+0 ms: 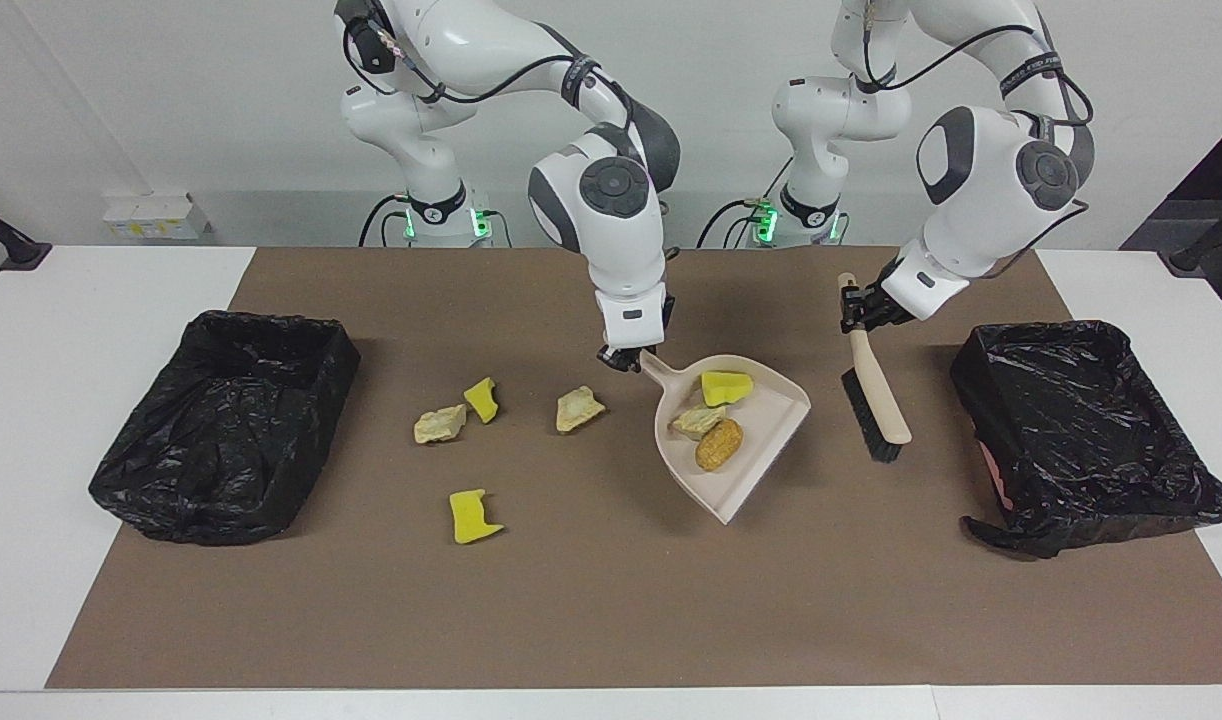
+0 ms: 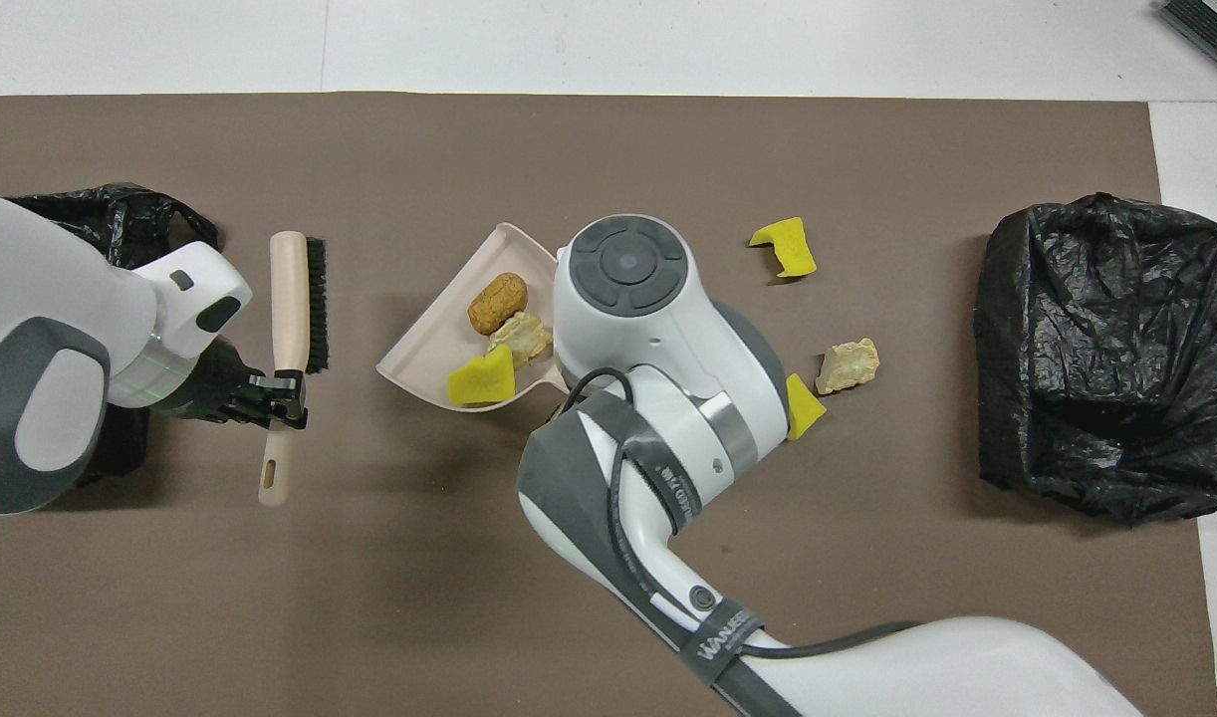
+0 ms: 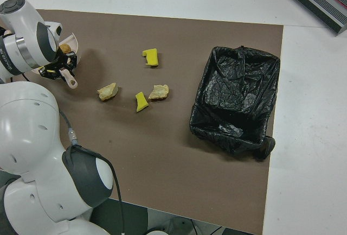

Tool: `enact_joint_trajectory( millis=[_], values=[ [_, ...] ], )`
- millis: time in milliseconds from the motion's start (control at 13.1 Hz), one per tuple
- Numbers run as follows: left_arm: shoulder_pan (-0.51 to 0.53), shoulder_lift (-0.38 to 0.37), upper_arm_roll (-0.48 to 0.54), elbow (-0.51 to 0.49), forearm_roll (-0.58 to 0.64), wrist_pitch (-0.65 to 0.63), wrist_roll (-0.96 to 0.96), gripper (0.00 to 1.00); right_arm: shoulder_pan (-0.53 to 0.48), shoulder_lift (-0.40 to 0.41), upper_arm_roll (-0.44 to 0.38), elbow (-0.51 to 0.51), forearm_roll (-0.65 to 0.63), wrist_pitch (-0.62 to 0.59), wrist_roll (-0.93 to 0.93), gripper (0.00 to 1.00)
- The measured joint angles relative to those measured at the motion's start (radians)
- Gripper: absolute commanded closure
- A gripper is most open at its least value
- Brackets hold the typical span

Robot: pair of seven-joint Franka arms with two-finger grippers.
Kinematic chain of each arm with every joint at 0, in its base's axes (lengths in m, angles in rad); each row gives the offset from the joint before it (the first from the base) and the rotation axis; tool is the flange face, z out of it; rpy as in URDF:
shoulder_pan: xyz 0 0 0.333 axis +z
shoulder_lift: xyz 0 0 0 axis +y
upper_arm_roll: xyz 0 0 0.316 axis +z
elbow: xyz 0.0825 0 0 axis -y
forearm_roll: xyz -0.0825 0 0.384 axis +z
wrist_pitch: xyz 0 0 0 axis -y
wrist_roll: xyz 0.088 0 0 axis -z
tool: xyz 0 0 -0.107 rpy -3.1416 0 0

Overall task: Sweep and dump trash in bin
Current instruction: 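Lift the loaded dustpan with the right gripper toward the far bag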

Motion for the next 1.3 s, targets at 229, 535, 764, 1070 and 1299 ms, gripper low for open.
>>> enact_joint_trajectory(
  millis=[229, 535, 764, 1070, 1299],
  values=[
    [-0.019, 0.008, -0.016, -0.004, 0.0, 0.005, -0.003, 1.0, -0.012, -0.003, -0.016, 0.014, -0.005, 0.013, 0.154, 1.0],
    [-0.208, 0.013, -0.026, -0.073, 0.0, 0.108, -0.178, 1.0, -0.018, -0.015, -0.09, 0.086, -0.09, -0.111, 0.252, 1.0],
    [-0.369, 0.013, -0.034, -0.153, 0.001, 0.201, -0.357, 1.0, -0.021, -0.038, -0.105, 0.115, -0.136, -0.154, 0.333, 1.0],
    [-0.538, 0.013, -0.036, -0.23, -0.001, 0.277, -0.545, 1.0, -0.068, -0.098, -0.147, 0.123, -0.138, -0.22, 0.349, 1.0],
    [-0.622, 0.014, -0.038, -0.244, -0.039, 0.283, -0.641, 1.0, -0.161, -0.138, -0.154, 0.124, -0.126, -0.3, 0.349, 1.0]
  ],
)
